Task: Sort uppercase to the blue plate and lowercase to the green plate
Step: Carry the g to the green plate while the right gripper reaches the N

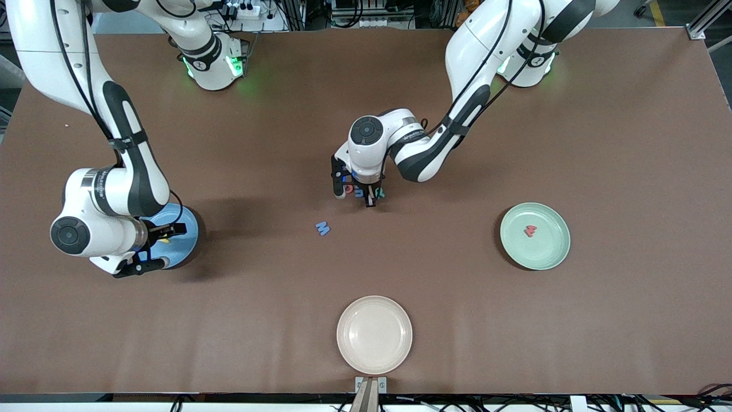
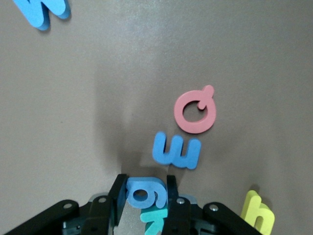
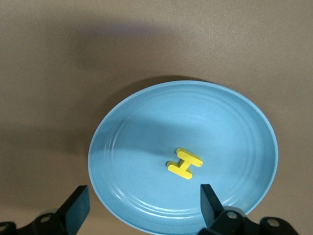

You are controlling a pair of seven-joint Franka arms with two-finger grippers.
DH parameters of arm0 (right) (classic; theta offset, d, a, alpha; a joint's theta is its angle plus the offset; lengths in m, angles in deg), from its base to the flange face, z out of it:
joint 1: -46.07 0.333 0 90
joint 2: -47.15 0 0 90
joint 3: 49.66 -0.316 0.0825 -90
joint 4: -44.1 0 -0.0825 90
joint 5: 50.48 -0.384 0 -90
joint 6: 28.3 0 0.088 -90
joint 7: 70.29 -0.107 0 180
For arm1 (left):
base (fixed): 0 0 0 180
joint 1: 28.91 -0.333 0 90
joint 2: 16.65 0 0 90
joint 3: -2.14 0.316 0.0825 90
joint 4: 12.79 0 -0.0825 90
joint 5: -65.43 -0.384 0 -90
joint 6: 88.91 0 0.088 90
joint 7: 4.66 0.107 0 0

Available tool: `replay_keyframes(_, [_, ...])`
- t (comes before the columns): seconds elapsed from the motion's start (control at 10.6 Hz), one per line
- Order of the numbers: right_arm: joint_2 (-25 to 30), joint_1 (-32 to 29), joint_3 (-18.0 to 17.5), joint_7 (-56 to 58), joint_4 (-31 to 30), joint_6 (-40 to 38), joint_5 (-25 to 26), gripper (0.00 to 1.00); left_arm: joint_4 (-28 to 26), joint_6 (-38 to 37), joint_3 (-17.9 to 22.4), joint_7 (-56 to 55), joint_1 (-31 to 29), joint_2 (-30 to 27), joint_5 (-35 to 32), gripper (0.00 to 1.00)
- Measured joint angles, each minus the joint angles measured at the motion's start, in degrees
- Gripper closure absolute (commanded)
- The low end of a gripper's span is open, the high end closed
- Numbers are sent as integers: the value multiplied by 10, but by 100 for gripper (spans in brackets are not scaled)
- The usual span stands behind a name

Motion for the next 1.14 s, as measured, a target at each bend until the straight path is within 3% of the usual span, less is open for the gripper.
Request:
replay_keyframes(0.47, [0,2,-1,0,0,0,-3,0,10,-63,0,0,-22,-24,7,87])
replay_keyframes(0.66, [0,9,-3,0,0,0,-29,0,14,-93,-1,0,-38,-54,33,88])
replay_keyframes(1.14, [2,122,-19,-45,5,10,-63,0,16,-174,1,0,-157,-133,72,88])
